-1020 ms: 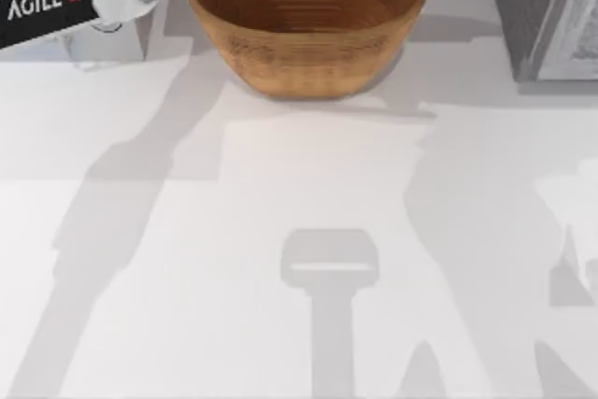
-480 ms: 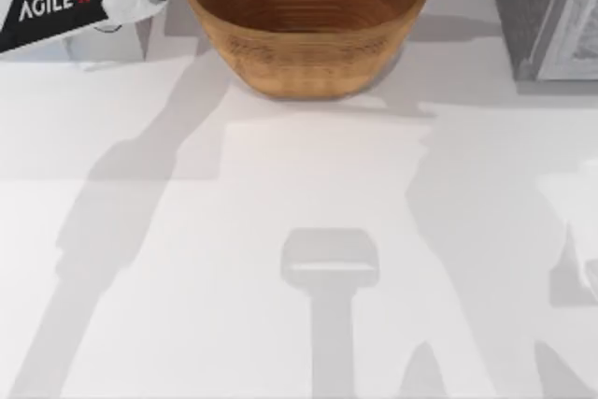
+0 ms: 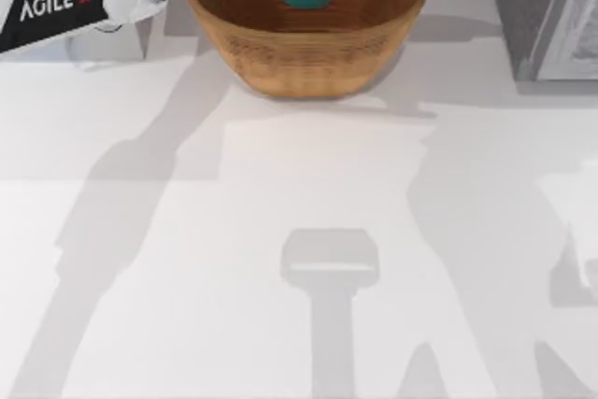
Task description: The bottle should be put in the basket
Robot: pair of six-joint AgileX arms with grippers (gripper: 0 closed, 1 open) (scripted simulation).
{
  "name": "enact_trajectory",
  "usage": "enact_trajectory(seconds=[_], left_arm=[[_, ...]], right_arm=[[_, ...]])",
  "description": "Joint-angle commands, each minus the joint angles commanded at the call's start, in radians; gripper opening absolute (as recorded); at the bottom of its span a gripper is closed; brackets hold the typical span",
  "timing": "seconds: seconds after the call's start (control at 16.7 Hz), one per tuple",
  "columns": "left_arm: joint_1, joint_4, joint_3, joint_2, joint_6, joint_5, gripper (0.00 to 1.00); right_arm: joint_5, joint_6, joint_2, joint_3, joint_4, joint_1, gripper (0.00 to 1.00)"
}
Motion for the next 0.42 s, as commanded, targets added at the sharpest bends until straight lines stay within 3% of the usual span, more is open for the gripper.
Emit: enact_trajectory(seconds=[0.12,0.42], left_arm=[[0.000,0.000,0.000,0.000,0.000,0.000,1.00],[0.000,0.000,0.000,0.000,0.000,0.000,1.00]], right_arm=[[0.000,0.000,0.000,0.000,0.000,0.000,1.00],[0.000,0.000,0.000,0.000,0.000,0.000,1.00]])
